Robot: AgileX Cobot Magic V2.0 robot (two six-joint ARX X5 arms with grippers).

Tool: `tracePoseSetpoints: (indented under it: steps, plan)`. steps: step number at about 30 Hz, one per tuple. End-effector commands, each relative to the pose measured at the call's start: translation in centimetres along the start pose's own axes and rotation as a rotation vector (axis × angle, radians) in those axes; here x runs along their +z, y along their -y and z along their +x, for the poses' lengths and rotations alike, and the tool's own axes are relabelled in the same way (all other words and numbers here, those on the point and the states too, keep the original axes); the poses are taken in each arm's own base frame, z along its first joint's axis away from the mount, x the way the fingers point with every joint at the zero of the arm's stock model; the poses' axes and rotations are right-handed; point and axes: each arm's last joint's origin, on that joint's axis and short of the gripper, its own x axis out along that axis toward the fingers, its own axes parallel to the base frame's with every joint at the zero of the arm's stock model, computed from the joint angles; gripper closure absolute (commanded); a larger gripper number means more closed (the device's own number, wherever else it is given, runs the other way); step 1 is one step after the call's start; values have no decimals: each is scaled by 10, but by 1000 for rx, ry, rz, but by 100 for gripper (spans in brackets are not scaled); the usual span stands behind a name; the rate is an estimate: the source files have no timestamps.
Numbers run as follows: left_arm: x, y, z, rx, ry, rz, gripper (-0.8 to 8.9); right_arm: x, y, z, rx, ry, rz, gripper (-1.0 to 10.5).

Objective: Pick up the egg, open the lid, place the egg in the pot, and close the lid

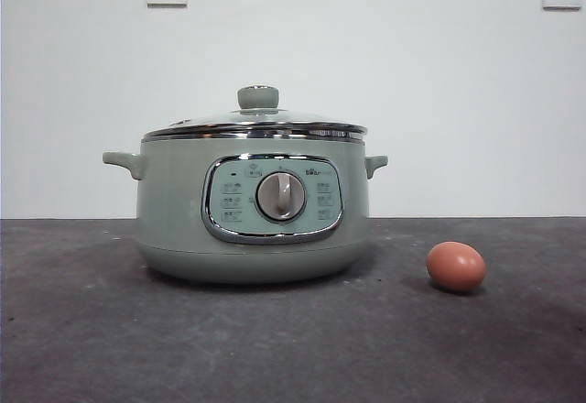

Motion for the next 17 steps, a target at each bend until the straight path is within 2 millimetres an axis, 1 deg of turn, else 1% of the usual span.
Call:
tracePoseSetpoints:
  steps: [1, 5, 9, 14, 17]
  plan:
    - [-3, 0, 1, -1, -7, -8, 817, -2, 0, 1, 2, 0, 16, 946]
    - [-1, 0, 0, -2, -5, -35, 819, -2, 0, 1, 14, 0, 95, 957]
    - [10, 1, -3, -22, 20, -62, 820, 6, -1, -2, 20, 21, 150, 957]
    - [36, 4, -12, -87, 60, -123, 820, 32, -2, -12, 45, 88, 186, 958]
    - [55, 6, -19, -86, 44, -148, 820, 54, -2, -19, 57, 126, 203, 958]
